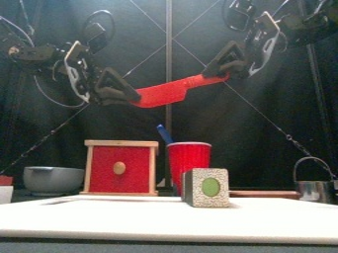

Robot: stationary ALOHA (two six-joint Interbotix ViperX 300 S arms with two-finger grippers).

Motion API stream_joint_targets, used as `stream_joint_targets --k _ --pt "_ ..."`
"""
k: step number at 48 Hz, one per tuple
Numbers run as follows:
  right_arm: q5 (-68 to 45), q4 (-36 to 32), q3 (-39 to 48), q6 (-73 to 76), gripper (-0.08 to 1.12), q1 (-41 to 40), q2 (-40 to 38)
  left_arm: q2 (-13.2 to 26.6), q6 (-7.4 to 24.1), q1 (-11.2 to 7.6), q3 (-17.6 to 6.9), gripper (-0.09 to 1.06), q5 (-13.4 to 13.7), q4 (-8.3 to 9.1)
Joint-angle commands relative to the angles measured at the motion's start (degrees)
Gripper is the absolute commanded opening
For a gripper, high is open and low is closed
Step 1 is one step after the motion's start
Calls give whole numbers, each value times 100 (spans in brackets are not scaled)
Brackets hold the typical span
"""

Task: Cut the sushi into 4 pieces with the knife
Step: Cut the sushi into 4 pieces

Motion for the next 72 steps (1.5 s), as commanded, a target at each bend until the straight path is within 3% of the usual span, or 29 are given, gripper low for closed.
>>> stream_joint_targets --k 1,7,13,18,26,33,49,63,72 --pt "-18 44 -97 26 11 158 79 -9 -18 35 -123 21 -281 -18" --pt "141 316 -88 44 11 316 281 167 -44 -114 -35 21 -554 -35" --pt "422 624 -53 35 11 492 519 606 -70 -536 -53 20 -923 -88" --pt "510 765 0 35 11 606 633 1002 -70 -853 -158 21 -1160 -325" --pt "598 896 97 44 11 694 712 1573 -70 -1151 -431 21 -1248 -861" --pt "668 896 246 44 11 633 729 1978 -62 -1222 -677 20 -1248 -1143" --pt "703 879 413 35 11 624 861 2312 -62 -1292 -923 20 -1248 -1187" --pt "694 765 422 26 11 510 932 2575 -44 -1292 -993 20 -1248 -1459" --pt "694 782 431 35 11 527 958 2698 -62 -1310 -976 20 -1239 -1529"
